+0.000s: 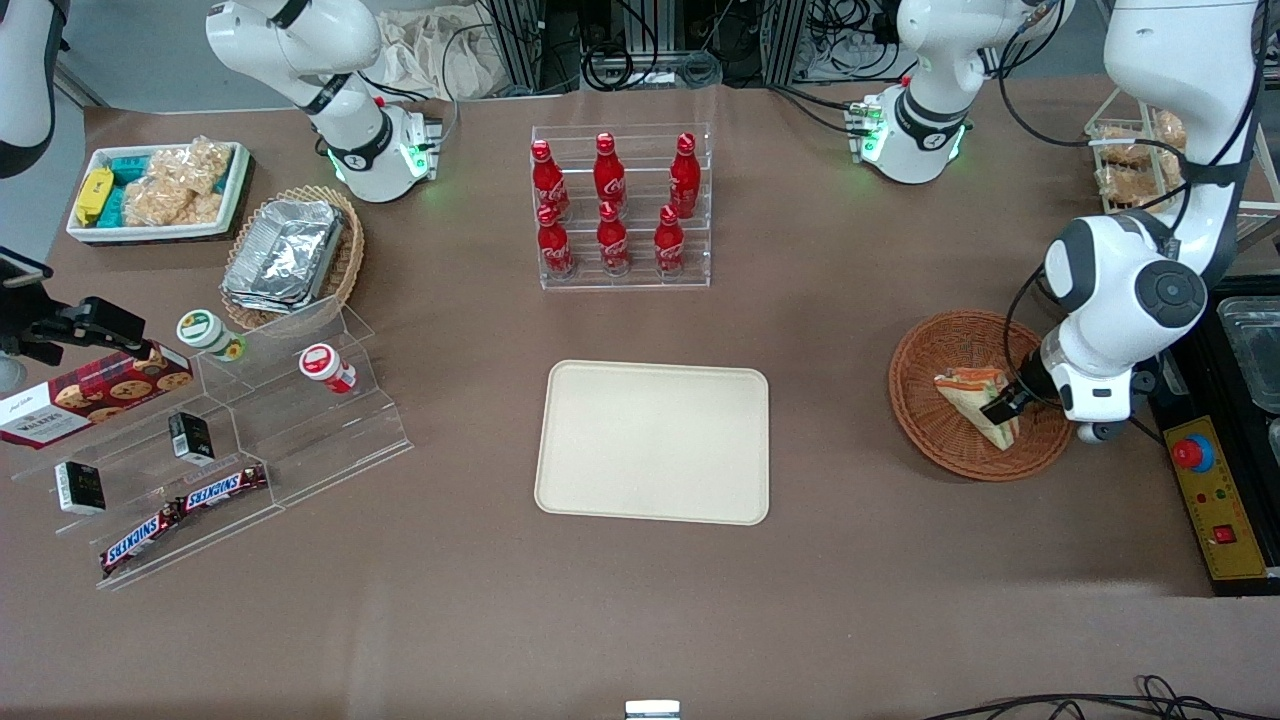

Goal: Place sandwich from basket to tray
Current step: 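Close the left gripper on the sandwich's upright edge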

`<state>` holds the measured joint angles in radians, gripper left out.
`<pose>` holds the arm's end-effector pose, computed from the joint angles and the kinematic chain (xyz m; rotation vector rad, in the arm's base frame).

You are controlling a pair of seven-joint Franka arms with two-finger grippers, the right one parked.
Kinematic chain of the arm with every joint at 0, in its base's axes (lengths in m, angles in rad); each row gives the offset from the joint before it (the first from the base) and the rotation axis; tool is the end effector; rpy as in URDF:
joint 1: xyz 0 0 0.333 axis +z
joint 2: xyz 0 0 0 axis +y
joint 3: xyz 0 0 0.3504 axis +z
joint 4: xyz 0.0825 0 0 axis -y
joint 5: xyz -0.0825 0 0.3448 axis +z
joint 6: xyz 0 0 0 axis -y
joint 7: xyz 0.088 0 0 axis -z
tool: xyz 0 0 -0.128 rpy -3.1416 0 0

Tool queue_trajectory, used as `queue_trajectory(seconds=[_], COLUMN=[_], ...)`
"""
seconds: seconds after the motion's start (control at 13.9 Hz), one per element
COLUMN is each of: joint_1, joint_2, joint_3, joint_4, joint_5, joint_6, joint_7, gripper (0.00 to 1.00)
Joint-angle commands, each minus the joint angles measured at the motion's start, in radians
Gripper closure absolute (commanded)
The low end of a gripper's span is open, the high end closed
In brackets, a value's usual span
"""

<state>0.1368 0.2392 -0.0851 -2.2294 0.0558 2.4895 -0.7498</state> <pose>0.5325 0.0288 0.3100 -2.9118 -1.1633 -0.0403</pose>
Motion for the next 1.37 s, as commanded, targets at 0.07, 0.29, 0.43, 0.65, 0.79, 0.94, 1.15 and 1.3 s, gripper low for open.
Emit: queue_trajectory(seconds=[0.07, 0.29, 0.43, 0.65, 0.79, 0.94, 1.15, 1.3], joint_1=[0.012, 0.012, 0.004, -0.011, -0.023, -0.025, -0.025, -0.026], joint_2=[0.015, 0.023, 0.031, 0.034, 0.028, 0.017, 0.009, 0.015], joint_3=[-0.013, -0.013, -0.015, -0.021, -0.024, -0.022, -0.024, -0.025], joint_4=[-0.016, -0.018, -0.015, -0.007, 0.004, 0.01, 0.094, 0.241], joint_5=[-0.054, -0.057, -0.057, -0.054, -0.054, -0.053, -0.045, -0.048], joint_6=[0.023, 0.023, 0.02, 0.011, 0.006, 0.006, -0.128, -0.355], joint_7=[-0.011, -0.026, -0.055, -0.141, -0.178, -0.162, -0.146, -0.068], gripper=[0.01, 0.01, 0.15, 0.53, 0.87, 0.99, 0.99, 0.96])
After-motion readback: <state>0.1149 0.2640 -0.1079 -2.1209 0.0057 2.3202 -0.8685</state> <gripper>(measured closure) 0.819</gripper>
